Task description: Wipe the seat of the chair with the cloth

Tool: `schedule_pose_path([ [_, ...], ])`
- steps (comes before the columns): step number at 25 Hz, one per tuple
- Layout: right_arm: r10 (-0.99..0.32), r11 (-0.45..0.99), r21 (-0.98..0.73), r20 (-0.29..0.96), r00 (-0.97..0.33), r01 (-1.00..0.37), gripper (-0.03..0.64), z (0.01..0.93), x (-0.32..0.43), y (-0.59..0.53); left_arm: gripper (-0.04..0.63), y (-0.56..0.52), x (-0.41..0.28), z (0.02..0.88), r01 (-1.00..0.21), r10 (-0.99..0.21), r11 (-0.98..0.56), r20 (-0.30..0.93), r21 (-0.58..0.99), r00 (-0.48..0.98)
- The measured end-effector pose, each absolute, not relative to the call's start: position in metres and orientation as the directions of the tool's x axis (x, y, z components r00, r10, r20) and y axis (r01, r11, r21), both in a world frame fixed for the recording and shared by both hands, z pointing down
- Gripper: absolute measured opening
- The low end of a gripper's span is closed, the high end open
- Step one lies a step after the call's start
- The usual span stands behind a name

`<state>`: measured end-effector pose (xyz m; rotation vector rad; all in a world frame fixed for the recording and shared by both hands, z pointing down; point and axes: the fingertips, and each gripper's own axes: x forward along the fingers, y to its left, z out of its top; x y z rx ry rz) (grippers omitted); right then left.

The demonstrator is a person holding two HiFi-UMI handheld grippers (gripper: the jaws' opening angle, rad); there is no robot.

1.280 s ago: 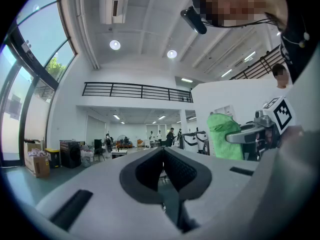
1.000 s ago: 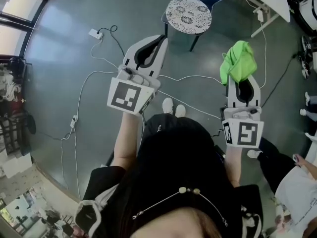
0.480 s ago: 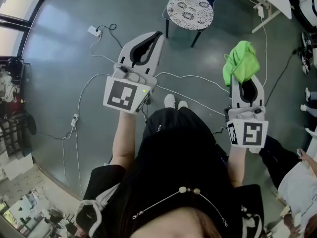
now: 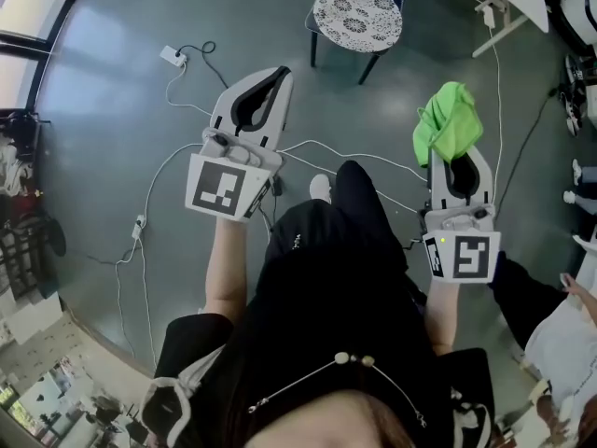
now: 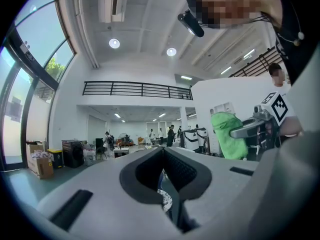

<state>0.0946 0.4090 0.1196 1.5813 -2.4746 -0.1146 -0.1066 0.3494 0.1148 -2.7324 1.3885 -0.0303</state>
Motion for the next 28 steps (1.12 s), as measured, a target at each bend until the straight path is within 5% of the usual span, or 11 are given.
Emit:
schedule_pose_path([
  [28, -0.886, 0.462, 0.246, 0.084, -0.456, -0.852, 0.051, 0.127, 0.139, 0.166, 0.008, 0.127, -0.056, 0.11, -0.799, -0.807, -0.581, -0.022, -0.153, 0.59],
])
